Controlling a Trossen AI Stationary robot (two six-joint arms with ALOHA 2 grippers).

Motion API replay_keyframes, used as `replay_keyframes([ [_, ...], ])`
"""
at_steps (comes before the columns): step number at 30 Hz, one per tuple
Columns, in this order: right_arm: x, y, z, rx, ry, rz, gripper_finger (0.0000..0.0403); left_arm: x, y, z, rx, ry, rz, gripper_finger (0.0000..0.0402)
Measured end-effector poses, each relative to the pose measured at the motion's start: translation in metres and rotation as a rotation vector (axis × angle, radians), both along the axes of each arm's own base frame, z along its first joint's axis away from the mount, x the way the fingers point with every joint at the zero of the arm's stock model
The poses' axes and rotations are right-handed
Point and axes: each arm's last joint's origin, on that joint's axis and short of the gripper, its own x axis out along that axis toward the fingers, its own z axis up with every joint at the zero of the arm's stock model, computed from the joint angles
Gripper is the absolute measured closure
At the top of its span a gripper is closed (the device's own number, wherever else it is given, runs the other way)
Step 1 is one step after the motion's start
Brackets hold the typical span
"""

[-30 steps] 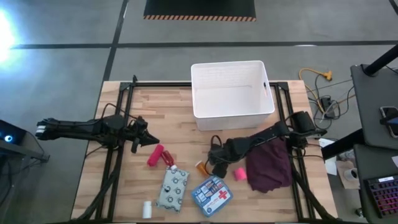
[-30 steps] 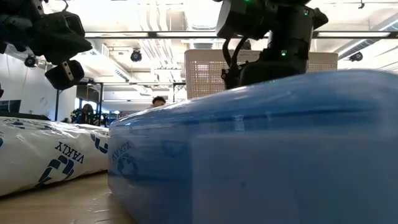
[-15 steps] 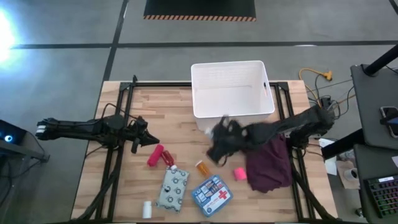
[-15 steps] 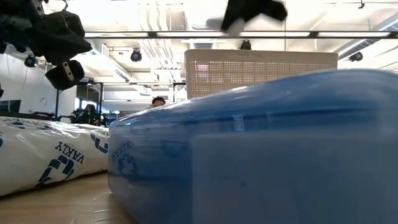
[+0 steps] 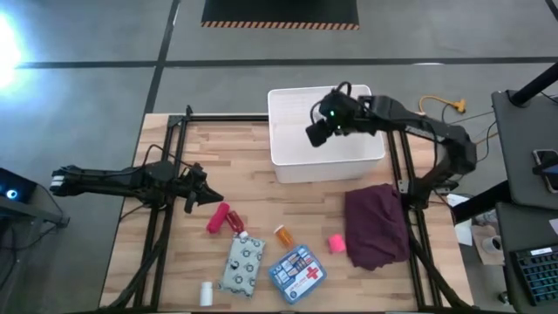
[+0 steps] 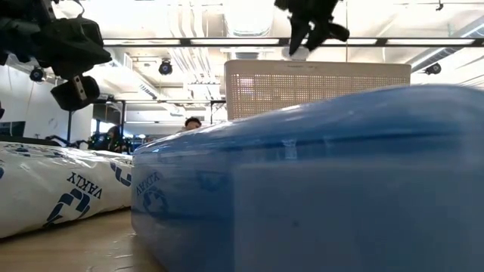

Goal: Pick & place medical supplies in basket/bin
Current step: Put the rolled gauze into the white bin, then put the red bandage into the white bin

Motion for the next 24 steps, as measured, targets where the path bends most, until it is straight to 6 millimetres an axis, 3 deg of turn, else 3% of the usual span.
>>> replay_keyframes([
  [4, -0.001, -0.011, -0.005, -0.025, 0.050, 0.004, 0.0190, 0.000, 0.000, 0.000, 0.000, 0.000, 0.000, 0.0402],
  [12, -0.007, 0.004, -0.005, -0.011, 0.136, 0.100, 0.0105, 0.000, 0.000, 0.000, -0.007, -0.005, 0.002, 0.0402],
  [18, -0.010, 0.055, 0.001, 0.027, 0.150, 0.251, 0.0089, 0.000, 0.001, 0.000, 0.000, -0.004, 0.027, 0.0402],
  [24, -0.025, 0.108, -0.007, 0.153, 0.254, 0.174, 0.0100, 0.000, 0.001, 0.000, 0.002, -0.003, 0.032, 0.0402],
])
